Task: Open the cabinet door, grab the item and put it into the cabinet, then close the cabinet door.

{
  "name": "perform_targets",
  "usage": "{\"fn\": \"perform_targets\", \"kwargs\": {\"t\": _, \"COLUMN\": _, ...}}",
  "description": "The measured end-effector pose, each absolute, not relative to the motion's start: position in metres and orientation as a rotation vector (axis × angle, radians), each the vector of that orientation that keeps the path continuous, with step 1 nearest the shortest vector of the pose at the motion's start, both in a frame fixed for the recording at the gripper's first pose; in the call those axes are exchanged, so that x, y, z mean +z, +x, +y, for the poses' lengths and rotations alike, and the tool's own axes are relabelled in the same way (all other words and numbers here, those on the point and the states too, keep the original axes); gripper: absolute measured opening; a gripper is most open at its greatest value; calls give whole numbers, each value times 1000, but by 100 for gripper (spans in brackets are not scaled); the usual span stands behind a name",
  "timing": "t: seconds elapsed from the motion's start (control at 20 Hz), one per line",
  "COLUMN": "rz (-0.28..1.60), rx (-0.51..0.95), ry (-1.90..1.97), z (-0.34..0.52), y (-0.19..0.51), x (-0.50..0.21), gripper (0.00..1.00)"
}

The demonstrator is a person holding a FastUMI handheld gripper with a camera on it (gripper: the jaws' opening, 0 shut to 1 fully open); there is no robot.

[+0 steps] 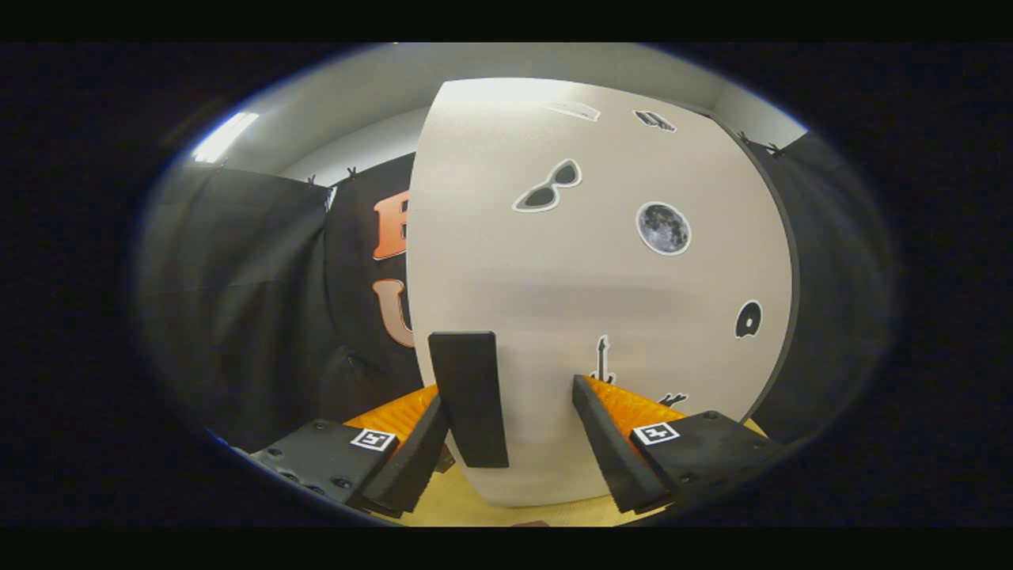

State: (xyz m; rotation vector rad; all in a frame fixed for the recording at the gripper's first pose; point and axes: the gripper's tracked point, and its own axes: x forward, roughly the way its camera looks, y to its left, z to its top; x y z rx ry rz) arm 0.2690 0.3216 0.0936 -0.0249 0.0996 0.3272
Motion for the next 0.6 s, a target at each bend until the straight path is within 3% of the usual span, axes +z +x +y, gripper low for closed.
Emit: {"fn": "perform_targets", "kwargs": {"t": 0.6, "rz": 44, "rx": 144, "ry": -138, "z": 331, "y": 324, "x": 94, "gripper": 97}}
